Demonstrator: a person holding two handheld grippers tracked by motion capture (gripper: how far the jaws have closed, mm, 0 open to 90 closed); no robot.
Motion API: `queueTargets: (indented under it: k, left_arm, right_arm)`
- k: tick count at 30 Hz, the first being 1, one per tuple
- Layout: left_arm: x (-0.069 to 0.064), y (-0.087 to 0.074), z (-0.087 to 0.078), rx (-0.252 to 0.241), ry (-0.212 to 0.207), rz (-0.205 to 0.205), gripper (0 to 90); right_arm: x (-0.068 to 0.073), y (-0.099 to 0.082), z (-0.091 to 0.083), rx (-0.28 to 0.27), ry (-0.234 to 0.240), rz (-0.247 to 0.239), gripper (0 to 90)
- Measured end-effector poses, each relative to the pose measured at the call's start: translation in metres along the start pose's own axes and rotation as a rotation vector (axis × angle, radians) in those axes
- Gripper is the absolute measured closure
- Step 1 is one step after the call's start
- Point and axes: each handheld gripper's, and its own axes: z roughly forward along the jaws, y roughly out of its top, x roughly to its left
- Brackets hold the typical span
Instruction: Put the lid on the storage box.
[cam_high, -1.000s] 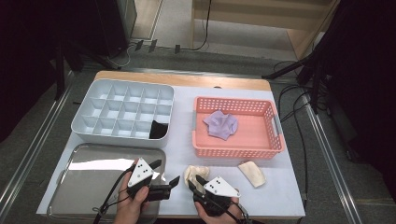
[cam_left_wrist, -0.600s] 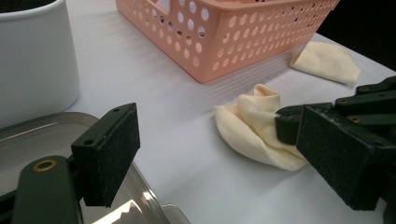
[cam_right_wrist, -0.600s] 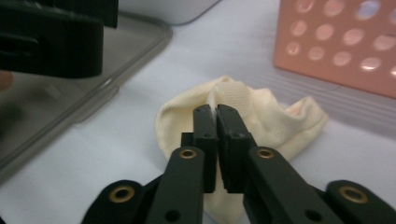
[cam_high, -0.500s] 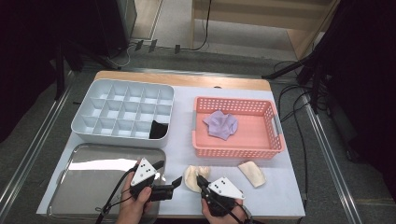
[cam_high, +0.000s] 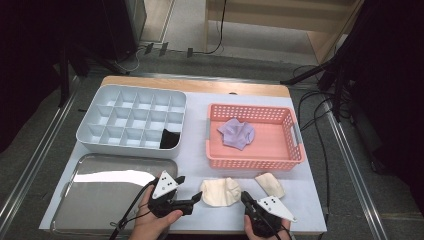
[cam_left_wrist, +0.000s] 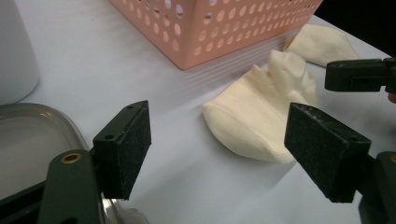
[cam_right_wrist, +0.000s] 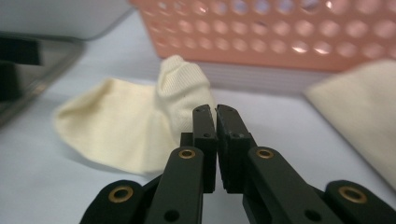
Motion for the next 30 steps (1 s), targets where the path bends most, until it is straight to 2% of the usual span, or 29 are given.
queueTargets:
  k: [3,4,5,6,8,10,12,13,14,17,18,20,23,26,28,30]
  left_arm:
    - [0.000,0.000,0.001,0.005,0.007,0.000,26.0]
    - [0.000,0.000,0.002,0.009,0.012,-0.003,26.5]
    - [-0.001,-0.001,0.003,0.010,0.011,-0.003,27.3]
    - [-0.001,-0.001,0.004,0.010,0.012,0.000,27.8]
    - [-0.003,-0.001,0.007,0.018,0.011,0.007,29.2]
    - [-0.004,-0.002,0.009,0.030,0.002,0.020,30.7]
    - [-0.006,-0.001,0.011,0.039,-0.010,0.032,33.0]
    - [-0.006,-0.001,0.011,0.039,-0.010,0.032,34.2]
    - [-0.008,-0.001,0.013,0.058,-0.021,0.053,36.6]
    - [-0.012,0.000,0.017,0.068,-0.067,0.057,40.4]
    - [-0.012,0.000,0.018,0.074,-0.069,0.062,41.4]
    - [-0.014,0.001,0.020,0.085,-0.042,0.066,46.6]
    - [-0.014,0.002,0.022,0.098,0.013,0.066,57.9]
    - [-0.014,0.002,0.024,0.121,0.006,0.075,67.1]
    - [-0.016,0.001,0.026,0.155,0.021,0.091,70.6]
    - [-0.016,0.000,0.027,0.182,0.048,0.078,73.9]
  right_arm:
    - [-0.012,-0.002,0.000,0.023,-0.021,0.045,81.1]
    - [-0.015,-0.001,0.000,0.004,-0.013,0.049,76.5]
    - [-0.015,0.001,-0.001,-0.020,0.027,0.065,73.1]
    - [-0.014,0.003,0.000,-0.037,0.059,0.055,70.2]
    - [-0.009,0.007,0.004,-0.034,0.063,0.016,63.3]
    - [-0.005,0.011,0.013,0.001,0.066,-0.015,58.4]
    - [-0.008,0.015,0.025,0.060,0.060,-0.008,55.9]
    - [-0.008,0.015,0.025,0.060,0.060,-0.008,55.9]
    - [-0.012,0.016,0.033,0.113,0.073,0.019,60.4]
    - [-0.011,0.015,0.035,0.118,0.100,0.015,69.8]
    - [-0.009,0.015,0.035,0.124,0.103,0.009,74.2]
    - [-0.006,0.014,0.035,0.120,0.095,-0.019,81.8]
    - [-0.005,0.015,0.034,0.105,0.114,-0.018,88.2]
    - [-0.004,0.016,0.032,0.096,0.117,-0.025,89.6]
    - [-0.004,0.016,0.032,0.099,0.110,-0.031,90.0]
    - [-0.006,0.016,0.032,0.103,0.104,-0.033,90.0]
